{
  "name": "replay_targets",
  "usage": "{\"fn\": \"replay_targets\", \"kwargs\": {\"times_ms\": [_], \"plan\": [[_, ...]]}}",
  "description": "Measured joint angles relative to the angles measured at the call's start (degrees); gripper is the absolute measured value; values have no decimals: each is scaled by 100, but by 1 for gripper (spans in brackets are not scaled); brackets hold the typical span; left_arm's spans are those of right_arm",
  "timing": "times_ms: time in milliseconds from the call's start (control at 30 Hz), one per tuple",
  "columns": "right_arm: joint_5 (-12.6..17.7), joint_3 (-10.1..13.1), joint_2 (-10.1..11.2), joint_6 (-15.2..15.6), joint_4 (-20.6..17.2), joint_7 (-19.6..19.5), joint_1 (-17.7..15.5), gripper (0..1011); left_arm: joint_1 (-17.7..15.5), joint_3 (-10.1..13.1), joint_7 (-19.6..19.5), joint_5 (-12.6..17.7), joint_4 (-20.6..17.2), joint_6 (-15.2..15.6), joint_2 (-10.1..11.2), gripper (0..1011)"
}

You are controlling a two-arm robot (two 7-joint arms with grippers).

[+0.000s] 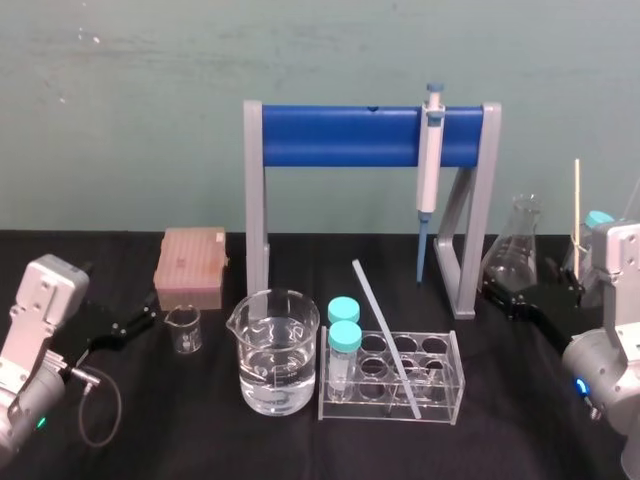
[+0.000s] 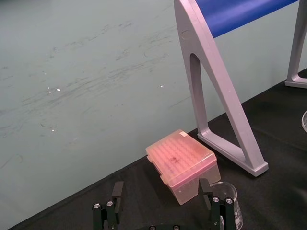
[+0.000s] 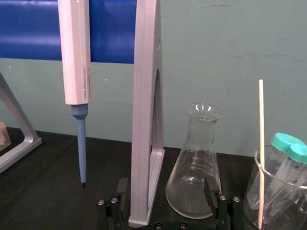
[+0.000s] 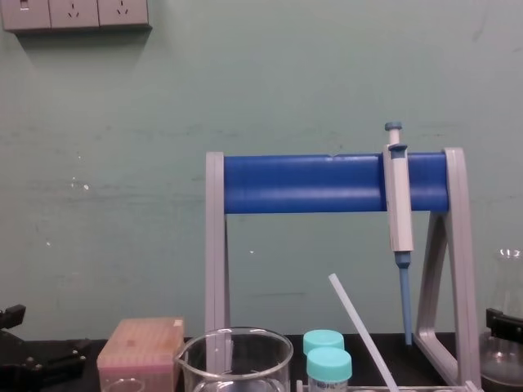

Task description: Pick up the stirring rod with one hand, then place it down.

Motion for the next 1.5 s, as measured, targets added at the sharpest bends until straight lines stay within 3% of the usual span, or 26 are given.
{"fn": "replay_targets", "kwargs": {"times_ms": [1500], "plan": [[15,-25,7,-78,3,40,22,1003,0,0,0,0,0,0,0,1000]]}}
